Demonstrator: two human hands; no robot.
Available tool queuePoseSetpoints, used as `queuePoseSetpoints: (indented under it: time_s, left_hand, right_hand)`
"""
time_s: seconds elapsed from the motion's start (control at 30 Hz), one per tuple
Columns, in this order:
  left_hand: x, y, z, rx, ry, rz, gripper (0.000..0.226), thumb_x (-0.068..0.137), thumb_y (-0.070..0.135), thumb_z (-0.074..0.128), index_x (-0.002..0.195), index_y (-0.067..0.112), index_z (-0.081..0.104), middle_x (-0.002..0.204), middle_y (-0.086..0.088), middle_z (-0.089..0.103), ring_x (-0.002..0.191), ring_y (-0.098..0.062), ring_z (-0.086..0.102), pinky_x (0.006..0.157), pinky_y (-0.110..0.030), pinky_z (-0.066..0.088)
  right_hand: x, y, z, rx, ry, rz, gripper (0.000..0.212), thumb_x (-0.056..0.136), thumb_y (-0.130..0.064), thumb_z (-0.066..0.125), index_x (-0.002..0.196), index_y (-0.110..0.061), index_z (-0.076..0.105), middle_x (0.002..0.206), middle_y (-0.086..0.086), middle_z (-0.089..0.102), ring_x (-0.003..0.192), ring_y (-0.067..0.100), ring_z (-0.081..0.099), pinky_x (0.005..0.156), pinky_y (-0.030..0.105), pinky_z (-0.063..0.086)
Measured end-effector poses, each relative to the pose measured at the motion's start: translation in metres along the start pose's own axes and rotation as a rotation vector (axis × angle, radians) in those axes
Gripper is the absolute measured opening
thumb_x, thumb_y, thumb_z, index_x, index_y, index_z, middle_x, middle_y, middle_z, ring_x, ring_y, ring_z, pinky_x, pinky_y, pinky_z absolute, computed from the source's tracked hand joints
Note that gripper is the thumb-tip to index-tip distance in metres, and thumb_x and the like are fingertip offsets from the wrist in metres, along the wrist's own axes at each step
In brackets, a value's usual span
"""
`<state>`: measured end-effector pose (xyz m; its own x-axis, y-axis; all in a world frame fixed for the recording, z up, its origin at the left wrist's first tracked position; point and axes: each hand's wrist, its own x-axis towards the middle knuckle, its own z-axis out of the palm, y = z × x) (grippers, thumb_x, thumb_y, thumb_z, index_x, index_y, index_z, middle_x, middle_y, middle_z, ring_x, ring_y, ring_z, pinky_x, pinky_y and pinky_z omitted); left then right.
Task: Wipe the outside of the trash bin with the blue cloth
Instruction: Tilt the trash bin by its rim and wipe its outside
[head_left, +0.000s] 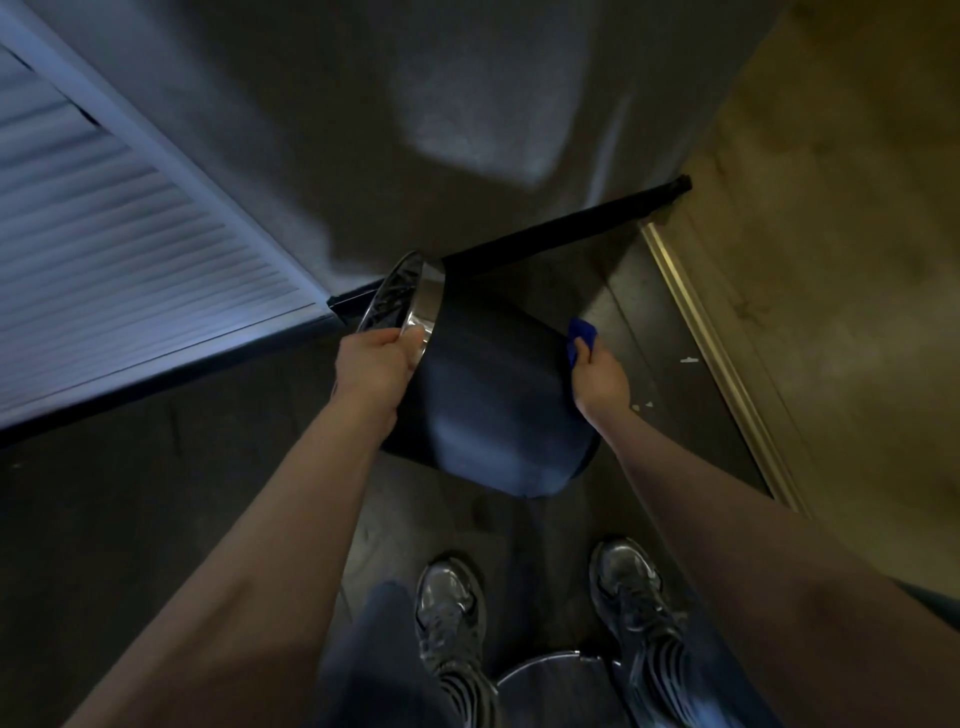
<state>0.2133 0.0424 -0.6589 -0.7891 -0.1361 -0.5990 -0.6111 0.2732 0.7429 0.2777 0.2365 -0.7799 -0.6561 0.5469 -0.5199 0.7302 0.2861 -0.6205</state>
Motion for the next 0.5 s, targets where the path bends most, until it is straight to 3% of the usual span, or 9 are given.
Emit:
queuePoseSetpoints:
  time_s: [0.1,0.17,0.3,0.37,0.43,0.5]
  left_hand:
    - [-0.002,0.002,0.003,-0.017,0.002,-0.013,0.024,0.083,0.016,0.063,0.059,0.017,0.065,0.072,-0.014,0.062,0.078,-0.027,0.059,0.085,-0.046,0.052]
    - [-0.003,0.003,0.005,-0.005,0.008,-0.006,0.018,0.084,0.018,0.062,0.067,0.015,0.067,0.079,-0.015,0.063,0.082,-0.027,0.058,0.085,-0.045,0.051]
    - [0.000,0.007,0.007,-0.011,0.063,-0.022,0.019,0.086,0.017,0.058,0.097,0.004,0.068,0.083,-0.014,0.061,0.082,-0.024,0.055,0.078,-0.038,0.048]
    - [0.002,0.006,0.004,-0.021,0.075,-0.080,0.019,0.087,0.017,0.057,0.096,0.003,0.066,0.078,-0.009,0.059,0.080,-0.022,0.055,0.077,-0.036,0.046]
    - [0.003,0.004,-0.002,-0.028,0.098,-0.119,0.014,0.088,0.013,0.055,0.083,0.004,0.065,0.070,-0.004,0.055,0.076,-0.019,0.053,0.071,-0.032,0.047]
    - [0.002,0.001,-0.007,-0.060,0.099,-0.117,0.014,0.088,0.007,0.052,0.090,0.002,0.065,0.069,-0.004,0.054,0.070,-0.017,0.054,0.060,-0.024,0.048]
  right_hand:
    - [-0.004,-0.014,0.008,0.002,0.096,0.042,0.034,0.098,-0.030,0.030,0.114,-0.011,0.053,0.113,0.017,0.062,0.101,0.034,0.057,0.076,0.032,0.038]
    - [-0.012,-0.038,0.020,0.001,0.173,-0.027,0.032,0.097,-0.027,0.034,0.109,-0.008,0.057,0.112,0.019,0.062,0.102,0.035,0.057,0.081,0.035,0.041]
    - [-0.044,-0.103,0.058,-0.050,0.287,-0.425,0.027,0.091,-0.015,0.043,0.108,-0.003,0.060,0.108,0.020,0.064,0.101,0.035,0.058,0.085,0.038,0.039]
    - [-0.066,-0.118,0.076,-0.042,0.282,-0.577,0.026,0.085,-0.013,0.051,0.108,-0.003,0.058,0.106,0.019,0.065,0.099,0.034,0.059,0.084,0.038,0.044]
    - [-0.085,-0.107,0.083,-0.038,0.202,-0.717,0.042,0.079,-0.010,0.057,0.120,-0.002,0.054,0.120,0.018,0.061,0.114,0.031,0.056,0.094,0.035,0.043]
    - [-0.091,-0.078,0.079,-0.129,0.170,-0.941,0.049,0.078,-0.010,0.054,0.127,-0.003,0.050,0.132,0.014,0.055,0.123,0.027,0.050,0.102,0.033,0.038]
